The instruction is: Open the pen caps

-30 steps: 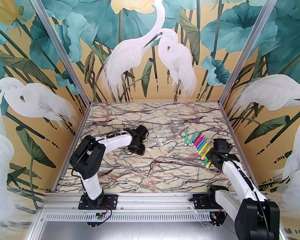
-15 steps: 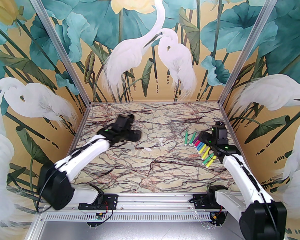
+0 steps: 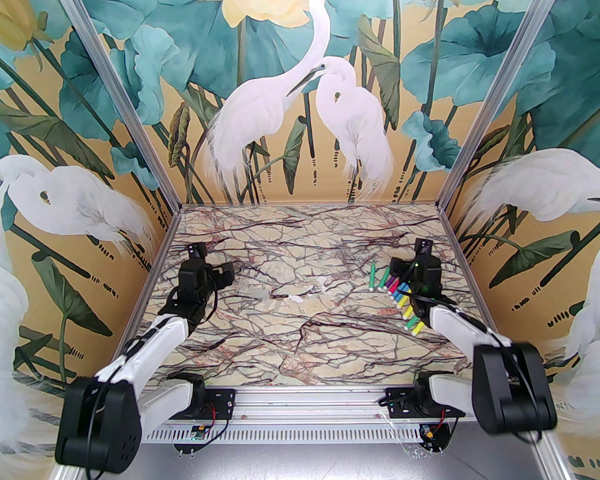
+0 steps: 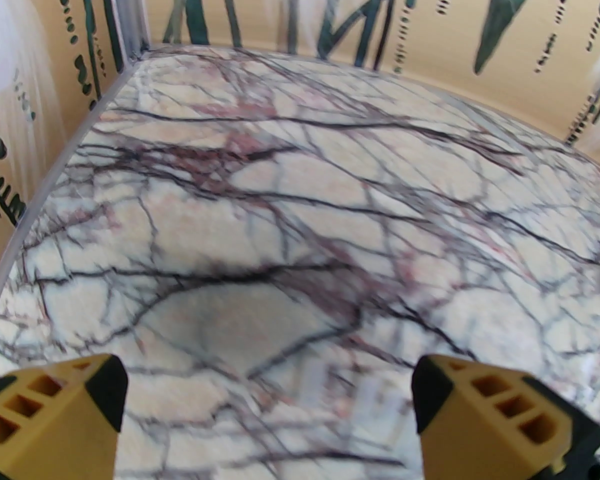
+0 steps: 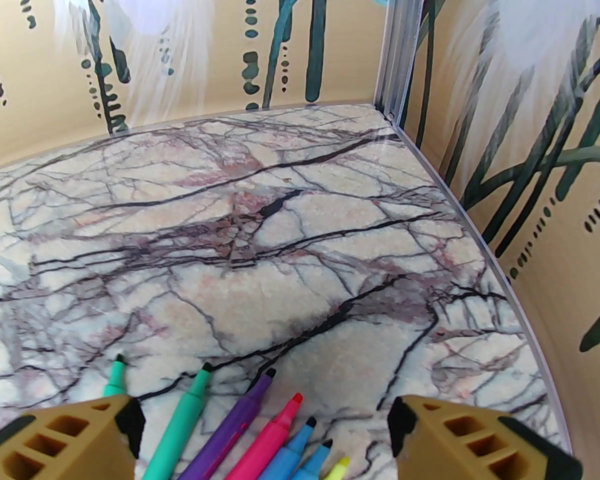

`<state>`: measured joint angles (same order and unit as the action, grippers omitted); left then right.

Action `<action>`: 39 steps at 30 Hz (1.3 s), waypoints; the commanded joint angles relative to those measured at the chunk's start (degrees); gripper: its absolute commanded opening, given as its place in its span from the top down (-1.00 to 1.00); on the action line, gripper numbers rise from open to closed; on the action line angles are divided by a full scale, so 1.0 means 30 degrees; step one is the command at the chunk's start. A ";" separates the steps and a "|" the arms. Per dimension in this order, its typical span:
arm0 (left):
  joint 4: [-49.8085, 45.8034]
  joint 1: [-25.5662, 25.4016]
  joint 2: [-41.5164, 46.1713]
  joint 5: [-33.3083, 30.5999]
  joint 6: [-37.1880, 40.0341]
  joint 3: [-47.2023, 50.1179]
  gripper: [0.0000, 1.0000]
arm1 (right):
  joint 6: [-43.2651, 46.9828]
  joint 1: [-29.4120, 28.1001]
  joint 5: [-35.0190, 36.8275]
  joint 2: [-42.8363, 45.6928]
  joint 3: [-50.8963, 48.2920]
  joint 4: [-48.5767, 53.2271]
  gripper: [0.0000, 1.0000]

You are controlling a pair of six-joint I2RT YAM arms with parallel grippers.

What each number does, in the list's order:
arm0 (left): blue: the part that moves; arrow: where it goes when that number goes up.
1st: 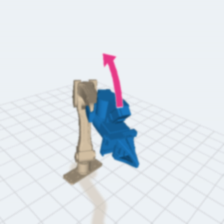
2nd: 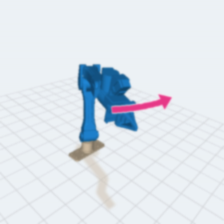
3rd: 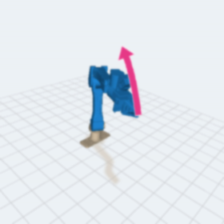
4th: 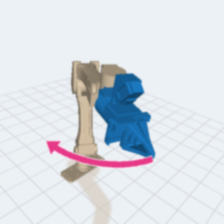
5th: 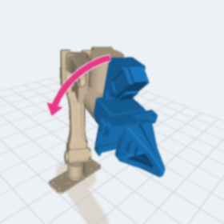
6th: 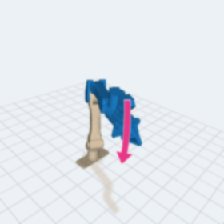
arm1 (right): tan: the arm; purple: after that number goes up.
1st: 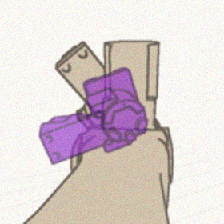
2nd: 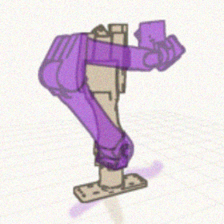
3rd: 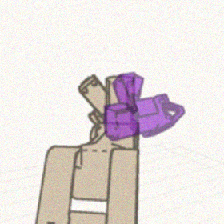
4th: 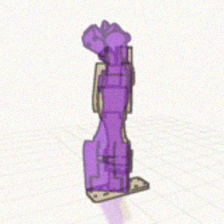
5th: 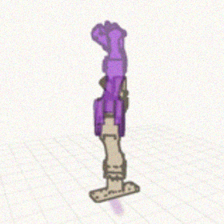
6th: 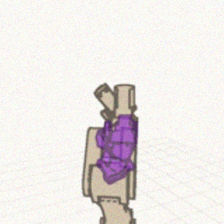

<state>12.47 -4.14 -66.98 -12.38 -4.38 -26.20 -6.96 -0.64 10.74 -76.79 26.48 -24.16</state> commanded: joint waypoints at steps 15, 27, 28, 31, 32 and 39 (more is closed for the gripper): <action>1.4090 0.1400 -0.7264 0.1542 0.0992 0.1751 -1.00 | 0.0357 0.0302 0.0091 -0.3956 -0.2235 -1.0270 -0.82; 1.4297 0.1409 -0.7467 0.1515 0.1109 0.1694 -0.99 | 0.0650 0.0595 -0.1772 -0.3932 -0.1559 -0.8934 -0.95; 1.4301 0.1405 -0.7440 0.1513 0.1103 0.1697 -0.99 | 0.0644 0.0610 -0.1786 -0.3933 -0.1533 -0.8938 -0.98; 1.4290 0.1407 -0.7449 0.1516 0.1090 0.1679 -0.99 | 0.0636 0.0596 -0.1773 -0.3933 -0.1554 -0.8945 -0.98; 1.4287 0.1406 -0.7439 0.1510 0.1094 0.1695 -0.99 | 0.0678 0.0596 -0.1790 -0.3933 -0.1547 -0.8964 -0.99; 1.4271 0.1403 -0.7454 0.1517 0.1095 0.1672 -1.00 | 0.0680 0.0596 -0.1794 -0.3933 -0.1532 -0.8971 -0.98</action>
<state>53.65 -0.32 -88.86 -8.67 -1.83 -21.30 -5.28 0.86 5.93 -88.77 20.91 -51.48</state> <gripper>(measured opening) 0.997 0.992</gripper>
